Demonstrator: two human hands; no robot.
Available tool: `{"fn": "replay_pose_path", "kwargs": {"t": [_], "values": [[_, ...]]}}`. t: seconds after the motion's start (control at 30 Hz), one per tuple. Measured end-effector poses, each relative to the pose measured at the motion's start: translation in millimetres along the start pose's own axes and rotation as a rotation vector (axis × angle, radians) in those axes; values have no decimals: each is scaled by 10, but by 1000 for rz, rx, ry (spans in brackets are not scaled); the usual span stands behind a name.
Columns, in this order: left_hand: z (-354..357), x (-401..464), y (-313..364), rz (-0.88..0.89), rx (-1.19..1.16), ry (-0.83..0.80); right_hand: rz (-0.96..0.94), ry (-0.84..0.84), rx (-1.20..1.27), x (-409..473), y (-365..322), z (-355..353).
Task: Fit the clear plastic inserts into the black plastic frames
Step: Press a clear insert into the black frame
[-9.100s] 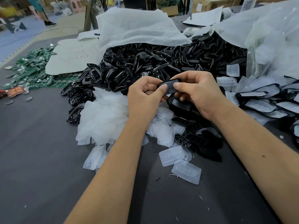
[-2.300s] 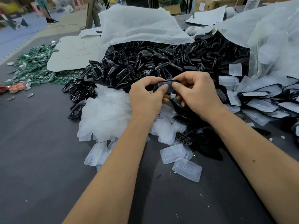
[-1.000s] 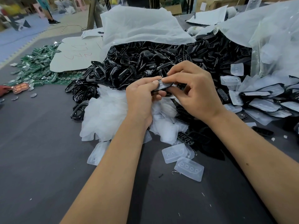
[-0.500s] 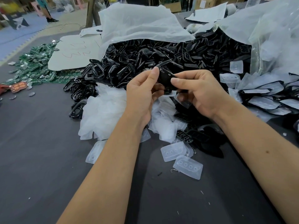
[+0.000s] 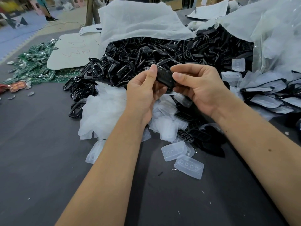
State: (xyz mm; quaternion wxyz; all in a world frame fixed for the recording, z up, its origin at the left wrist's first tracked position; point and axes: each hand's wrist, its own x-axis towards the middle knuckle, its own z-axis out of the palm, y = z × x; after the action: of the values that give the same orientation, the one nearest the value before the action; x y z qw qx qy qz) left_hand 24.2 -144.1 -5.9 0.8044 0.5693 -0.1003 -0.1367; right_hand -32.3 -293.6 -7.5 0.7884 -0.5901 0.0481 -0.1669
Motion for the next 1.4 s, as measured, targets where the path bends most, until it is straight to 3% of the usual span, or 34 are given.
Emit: {"fn": "replay_pose_path", "kwargs": {"t": [0.3,0.57,0.73,0.83,0.93,1.23,1.33,1.4], "values": [[-32,-4,28,32,-67,-124,-85,-68,-59,-10,-28,-47],[14,-10,-7,115,22,-23,-242,-84,-374,-45,-99,52],[24,-8,-36,81,112,31,-548,22,-853,-58,-169,71],[-10,12,0,-46,16,18,-727,-14,-1097,-60,-161,17],[0,34,22,-130,-60,78,-791,-68,-1204,-62,-139,-15],[-21,83,-56,-83,105,100,-908,-67,-1237,-35,-93,-19],[-25,53,-74,-34,84,77,-906,97,-1138,-70,-78,11],[-22,41,-91,9,85,65,-788,215,-1009,-81,-68,21]]}}
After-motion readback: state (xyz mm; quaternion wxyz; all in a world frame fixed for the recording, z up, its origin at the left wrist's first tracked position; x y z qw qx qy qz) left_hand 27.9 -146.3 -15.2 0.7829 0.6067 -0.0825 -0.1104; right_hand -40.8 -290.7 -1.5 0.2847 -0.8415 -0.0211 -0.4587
